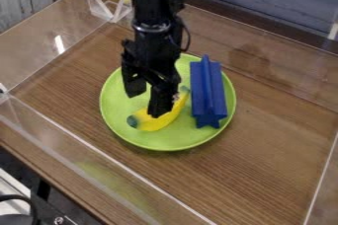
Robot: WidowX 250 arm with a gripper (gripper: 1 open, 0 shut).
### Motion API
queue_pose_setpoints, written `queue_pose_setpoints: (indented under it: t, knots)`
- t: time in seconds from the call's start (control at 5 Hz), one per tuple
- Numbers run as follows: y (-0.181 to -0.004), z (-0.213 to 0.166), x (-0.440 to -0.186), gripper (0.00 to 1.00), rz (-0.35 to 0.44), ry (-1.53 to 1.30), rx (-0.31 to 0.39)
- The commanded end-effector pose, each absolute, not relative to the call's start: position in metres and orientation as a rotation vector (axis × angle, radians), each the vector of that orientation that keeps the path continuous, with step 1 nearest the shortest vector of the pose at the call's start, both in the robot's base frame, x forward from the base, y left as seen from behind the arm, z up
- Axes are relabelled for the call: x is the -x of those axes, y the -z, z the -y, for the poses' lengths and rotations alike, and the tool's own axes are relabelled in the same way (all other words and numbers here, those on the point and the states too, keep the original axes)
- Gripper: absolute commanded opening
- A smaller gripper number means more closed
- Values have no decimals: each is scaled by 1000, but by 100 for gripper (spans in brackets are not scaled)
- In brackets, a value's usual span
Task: Remove the banana from inside the green plate and put it on the table
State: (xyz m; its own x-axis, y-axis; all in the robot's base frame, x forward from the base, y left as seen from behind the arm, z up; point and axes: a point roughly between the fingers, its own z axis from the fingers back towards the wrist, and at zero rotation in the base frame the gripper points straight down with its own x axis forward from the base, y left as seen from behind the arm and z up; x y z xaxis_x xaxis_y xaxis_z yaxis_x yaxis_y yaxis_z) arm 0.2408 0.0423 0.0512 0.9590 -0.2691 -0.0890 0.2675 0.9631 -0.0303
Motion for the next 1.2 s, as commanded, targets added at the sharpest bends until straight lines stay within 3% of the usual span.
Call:
queue_pose_setpoints:
  t: [0.0, 0.4, 1.0]
  knots:
    - [-45, -44, -248, 100, -42, 283, 8]
    - [-31, -42, -256, 100, 14, 300, 23]
    - [-51, -41, -258, 100, 86, 282, 74]
